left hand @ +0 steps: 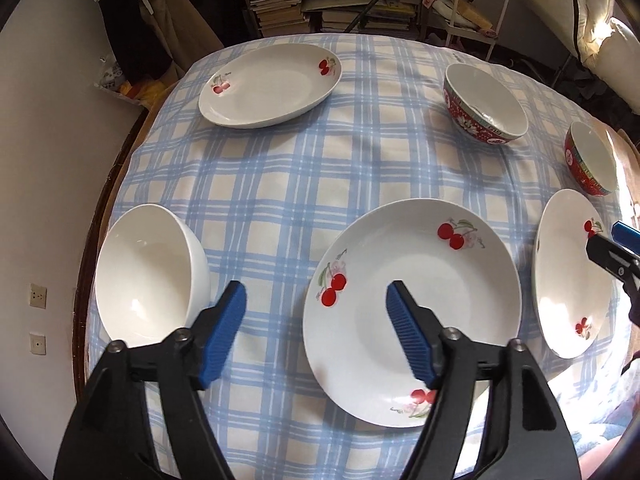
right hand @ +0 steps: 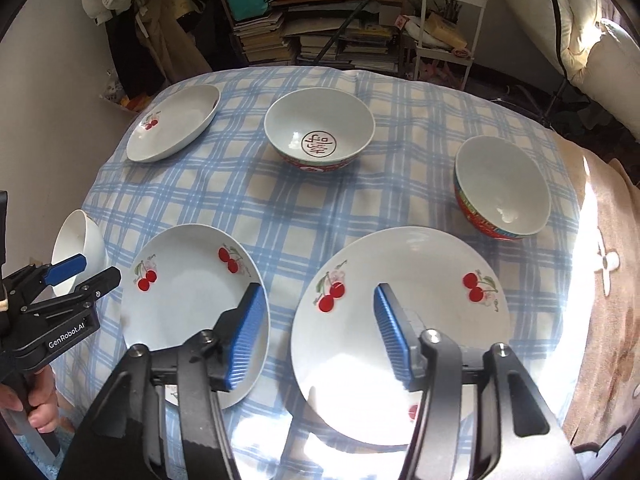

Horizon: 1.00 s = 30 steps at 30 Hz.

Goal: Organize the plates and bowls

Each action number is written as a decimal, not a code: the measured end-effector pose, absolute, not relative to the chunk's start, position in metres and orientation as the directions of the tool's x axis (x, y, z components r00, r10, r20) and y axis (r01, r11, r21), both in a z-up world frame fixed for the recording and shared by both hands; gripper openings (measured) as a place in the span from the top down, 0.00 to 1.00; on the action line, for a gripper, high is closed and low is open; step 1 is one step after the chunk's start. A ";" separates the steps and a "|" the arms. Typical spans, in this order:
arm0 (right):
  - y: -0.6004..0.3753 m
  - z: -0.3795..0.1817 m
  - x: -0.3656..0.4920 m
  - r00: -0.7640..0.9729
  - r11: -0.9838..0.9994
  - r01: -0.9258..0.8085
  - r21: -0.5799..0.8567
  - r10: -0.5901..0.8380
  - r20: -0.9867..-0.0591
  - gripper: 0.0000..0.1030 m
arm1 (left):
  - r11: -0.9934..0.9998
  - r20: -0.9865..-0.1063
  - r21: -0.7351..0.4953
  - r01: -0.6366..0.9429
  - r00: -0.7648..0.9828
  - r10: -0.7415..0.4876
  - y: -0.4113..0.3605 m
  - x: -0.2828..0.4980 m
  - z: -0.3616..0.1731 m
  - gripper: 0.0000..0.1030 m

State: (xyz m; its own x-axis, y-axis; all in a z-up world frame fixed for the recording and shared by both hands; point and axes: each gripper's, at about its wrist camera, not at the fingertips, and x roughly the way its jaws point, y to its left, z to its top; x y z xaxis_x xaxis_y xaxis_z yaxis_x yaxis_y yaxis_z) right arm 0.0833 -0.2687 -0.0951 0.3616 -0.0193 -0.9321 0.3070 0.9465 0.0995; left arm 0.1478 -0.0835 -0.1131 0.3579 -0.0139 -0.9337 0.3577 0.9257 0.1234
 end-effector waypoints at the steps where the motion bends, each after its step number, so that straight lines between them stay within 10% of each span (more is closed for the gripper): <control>1: -0.271 -0.095 0.083 0.356 0.949 0.305 0.083 -0.032 -0.934 0.26 | 0.924 -0.931 0.123 0.361 0.365 -0.019 -0.087 0.147 -0.109 0.18; 11: -0.310 -0.087 0.055 0.382 0.942 0.333 0.045 -0.092 -0.920 0.02 | 0.893 -0.914 0.145 0.427 0.403 -0.045 -0.133 0.137 -0.090 0.13; 30: -0.385 -0.112 0.006 0.377 0.873 0.477 0.097 -0.103 -0.921 0.02 | 0.796 -0.918 0.106 0.596 0.366 -0.152 -0.226 0.122 -0.119 0.13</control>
